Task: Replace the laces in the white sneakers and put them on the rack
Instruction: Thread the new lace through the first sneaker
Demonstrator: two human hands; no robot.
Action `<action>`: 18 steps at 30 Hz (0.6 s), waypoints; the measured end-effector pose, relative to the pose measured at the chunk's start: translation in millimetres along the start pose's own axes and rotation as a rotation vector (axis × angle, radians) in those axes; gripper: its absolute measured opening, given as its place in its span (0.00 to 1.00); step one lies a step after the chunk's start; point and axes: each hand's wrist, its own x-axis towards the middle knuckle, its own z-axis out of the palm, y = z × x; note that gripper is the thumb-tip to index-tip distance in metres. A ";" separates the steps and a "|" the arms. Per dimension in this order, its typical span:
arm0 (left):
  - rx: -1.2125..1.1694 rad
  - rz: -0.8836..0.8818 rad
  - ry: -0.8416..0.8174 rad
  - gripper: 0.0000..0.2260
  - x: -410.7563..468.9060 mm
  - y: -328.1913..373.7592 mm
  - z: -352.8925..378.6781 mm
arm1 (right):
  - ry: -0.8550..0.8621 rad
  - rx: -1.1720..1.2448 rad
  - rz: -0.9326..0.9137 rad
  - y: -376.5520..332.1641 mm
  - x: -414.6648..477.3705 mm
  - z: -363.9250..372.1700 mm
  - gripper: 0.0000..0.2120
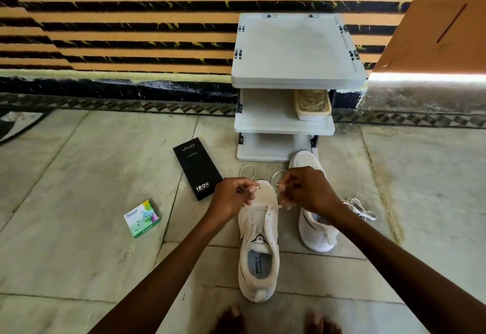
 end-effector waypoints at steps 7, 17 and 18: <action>-0.253 0.229 0.058 0.04 1.2 115.3 -47.4 | 0.086 0.196 -0.223 -97.0 -13.2 -62.2 0.04; -0.409 0.586 0.257 0.07 -22.3 295.5 -113.4 | 0.379 0.451 -0.620 -250.5 -40.4 -136.0 0.06; -0.448 0.597 0.256 0.07 -24.3 306.8 -116.1 | 0.374 0.477 -0.641 -263.3 -43.4 -139.2 0.06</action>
